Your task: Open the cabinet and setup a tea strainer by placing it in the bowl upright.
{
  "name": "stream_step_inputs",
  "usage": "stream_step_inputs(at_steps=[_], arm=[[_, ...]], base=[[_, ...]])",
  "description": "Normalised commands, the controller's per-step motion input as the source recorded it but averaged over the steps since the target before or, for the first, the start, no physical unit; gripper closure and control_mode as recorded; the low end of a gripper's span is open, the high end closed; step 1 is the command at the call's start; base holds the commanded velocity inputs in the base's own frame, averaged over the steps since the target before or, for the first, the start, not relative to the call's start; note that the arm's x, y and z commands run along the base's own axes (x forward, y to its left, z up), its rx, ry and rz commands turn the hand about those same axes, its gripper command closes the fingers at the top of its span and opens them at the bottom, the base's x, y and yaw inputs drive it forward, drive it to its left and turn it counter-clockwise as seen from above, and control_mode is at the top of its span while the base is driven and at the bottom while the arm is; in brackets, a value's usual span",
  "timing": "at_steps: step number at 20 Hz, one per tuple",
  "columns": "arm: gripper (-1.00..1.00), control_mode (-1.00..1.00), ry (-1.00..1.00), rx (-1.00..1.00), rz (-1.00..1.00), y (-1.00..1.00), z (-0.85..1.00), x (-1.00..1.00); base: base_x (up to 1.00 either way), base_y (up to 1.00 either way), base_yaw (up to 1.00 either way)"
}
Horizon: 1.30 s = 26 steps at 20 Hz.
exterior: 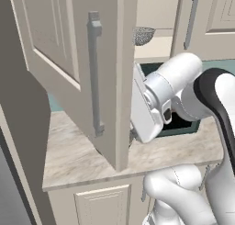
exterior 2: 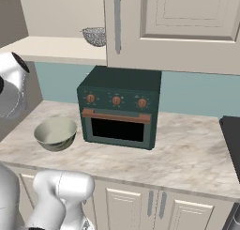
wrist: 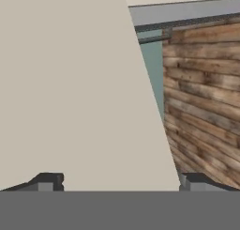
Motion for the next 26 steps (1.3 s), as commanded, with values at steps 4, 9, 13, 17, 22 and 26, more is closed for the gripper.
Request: stream_step_inputs(at_steps=[4, 9, 13, 17, 22, 26], arm=[[-1.0, -1.0, 0.0, 0.0, 0.05, 0.64, 0.0, 0.0], [-1.0, -1.0, 0.0, 0.0, 0.03, 0.65, 0.0, 0.0], [-1.0, -1.0, 0.0, 0.0, 0.0, 0.58, -0.04, -0.02], [-1.0, -1.0, 0.0, 0.0, 0.0, 0.22, -0.06, -0.02], [-1.0, -1.0, -0.05, -0.08, 0.0, -0.17, -0.3, 0.04], [-1.0, -1.0, -0.14, -0.24, 0.0, -0.41, -0.24, 0.29]], base=[[0.0, 0.0, 0.0], [0.0, 0.0, 0.0], [0.0, 0.0, 0.0], [0.0, 0.0, 0.0], [0.0, 0.0, 0.0], [0.0, 0.0, 0.0]])
